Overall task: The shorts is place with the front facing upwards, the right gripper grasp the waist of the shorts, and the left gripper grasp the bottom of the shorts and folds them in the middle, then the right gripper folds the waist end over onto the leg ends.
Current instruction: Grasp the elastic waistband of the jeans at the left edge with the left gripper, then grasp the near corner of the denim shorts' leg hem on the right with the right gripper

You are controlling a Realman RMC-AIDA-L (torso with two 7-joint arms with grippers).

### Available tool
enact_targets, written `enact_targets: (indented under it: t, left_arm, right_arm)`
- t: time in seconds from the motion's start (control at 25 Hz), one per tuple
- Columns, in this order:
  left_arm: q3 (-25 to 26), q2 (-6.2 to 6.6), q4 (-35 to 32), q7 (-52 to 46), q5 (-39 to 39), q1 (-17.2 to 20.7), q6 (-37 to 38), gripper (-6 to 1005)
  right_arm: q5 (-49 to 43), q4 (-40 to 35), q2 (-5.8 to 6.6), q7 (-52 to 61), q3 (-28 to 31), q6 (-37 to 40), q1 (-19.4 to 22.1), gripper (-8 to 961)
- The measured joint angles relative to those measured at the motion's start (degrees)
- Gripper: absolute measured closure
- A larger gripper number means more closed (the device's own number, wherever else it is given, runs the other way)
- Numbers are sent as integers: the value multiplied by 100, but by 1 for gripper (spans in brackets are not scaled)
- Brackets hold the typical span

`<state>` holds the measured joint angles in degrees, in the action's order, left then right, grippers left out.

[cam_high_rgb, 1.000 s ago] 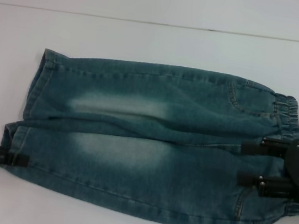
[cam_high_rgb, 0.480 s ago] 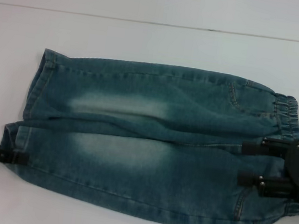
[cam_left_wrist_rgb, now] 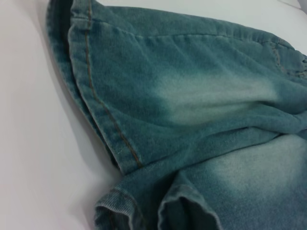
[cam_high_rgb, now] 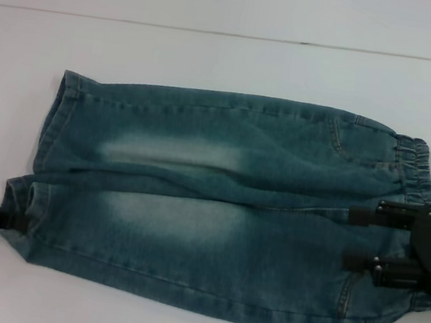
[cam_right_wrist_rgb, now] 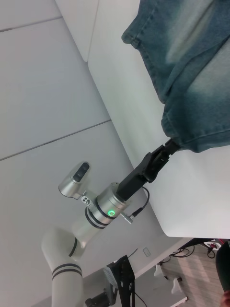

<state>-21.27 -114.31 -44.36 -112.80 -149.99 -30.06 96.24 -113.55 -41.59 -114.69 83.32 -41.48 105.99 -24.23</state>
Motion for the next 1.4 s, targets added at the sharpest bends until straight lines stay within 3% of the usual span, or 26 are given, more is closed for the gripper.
enact_targets:
  t: [0.28,0.72,1.04,1.24,1.4]
  left_arm:
    - [0,-30,6,3,-17,0,-2,893]
    - [55,-38,7,40,50,0,57,907]
    - [76,-21,7,42,202,0,54,954]
    - [74,-8,2,37,285,-42,72,954]
    - [112,33,4,39,427,-98,94,954]
  right_arm:
    - [-13,59,3,-4,70,-1,-2,160]
    - [-17,73,9,-9,90,-49,-3,160]
    - [1,73,18,204,607,-65,-37,161]
    - [6,-52,189,1392,1054,-102,-189,161]
    - [-216,-314,503,2343,912,-53,-338,162]
